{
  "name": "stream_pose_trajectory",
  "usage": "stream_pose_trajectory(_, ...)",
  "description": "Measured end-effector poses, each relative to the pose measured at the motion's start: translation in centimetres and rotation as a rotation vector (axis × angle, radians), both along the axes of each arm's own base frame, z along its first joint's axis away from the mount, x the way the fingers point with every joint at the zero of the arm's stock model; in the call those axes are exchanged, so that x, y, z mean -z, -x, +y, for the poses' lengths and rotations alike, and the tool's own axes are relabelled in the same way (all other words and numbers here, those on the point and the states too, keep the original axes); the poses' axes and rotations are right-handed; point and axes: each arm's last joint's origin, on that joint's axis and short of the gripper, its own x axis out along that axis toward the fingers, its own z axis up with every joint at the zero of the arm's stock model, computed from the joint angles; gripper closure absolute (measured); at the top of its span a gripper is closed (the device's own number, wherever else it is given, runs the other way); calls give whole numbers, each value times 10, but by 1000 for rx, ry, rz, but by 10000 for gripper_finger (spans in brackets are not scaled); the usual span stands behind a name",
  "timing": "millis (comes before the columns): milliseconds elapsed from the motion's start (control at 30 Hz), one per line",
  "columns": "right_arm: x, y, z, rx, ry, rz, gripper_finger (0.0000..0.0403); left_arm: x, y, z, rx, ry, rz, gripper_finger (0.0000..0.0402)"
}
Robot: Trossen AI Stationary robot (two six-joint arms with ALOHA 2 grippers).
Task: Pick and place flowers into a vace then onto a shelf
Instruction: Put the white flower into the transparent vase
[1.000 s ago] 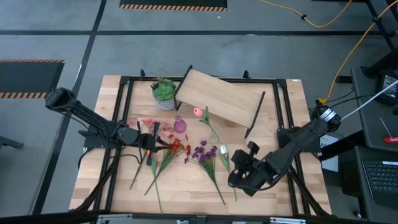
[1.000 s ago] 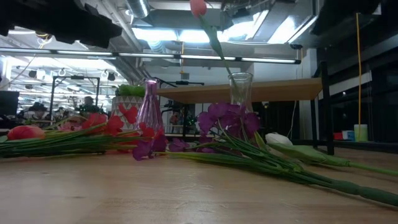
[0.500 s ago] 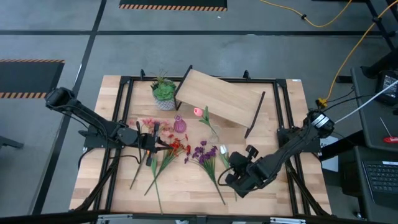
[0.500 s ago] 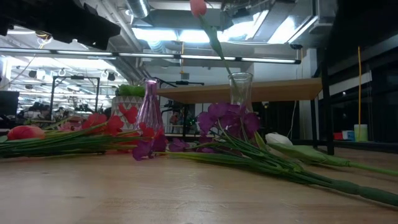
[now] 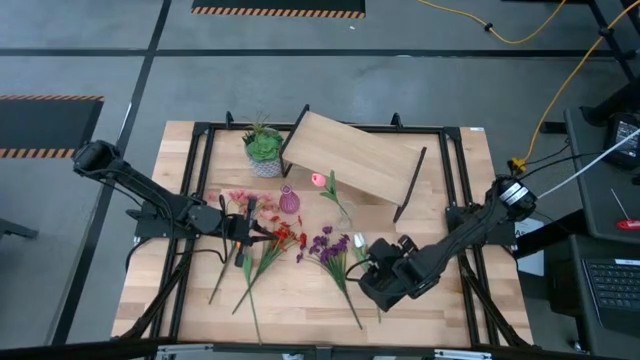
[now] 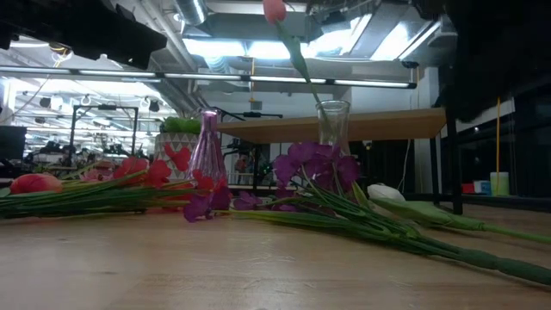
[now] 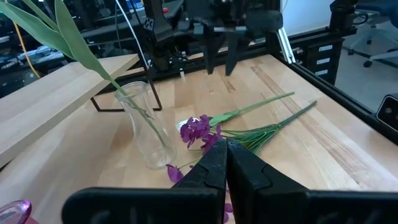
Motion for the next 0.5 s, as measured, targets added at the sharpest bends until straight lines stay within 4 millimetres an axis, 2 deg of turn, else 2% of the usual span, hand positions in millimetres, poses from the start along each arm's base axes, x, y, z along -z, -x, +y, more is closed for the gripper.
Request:
stream_pose_trajectory(200,17,1,1,3,-40,-37,178,0,0,0,0,0,0,400)
stream_pose_trajectory(500,49,3,-1,2,-77,-85,176,0,0,0,1,0,0,400)
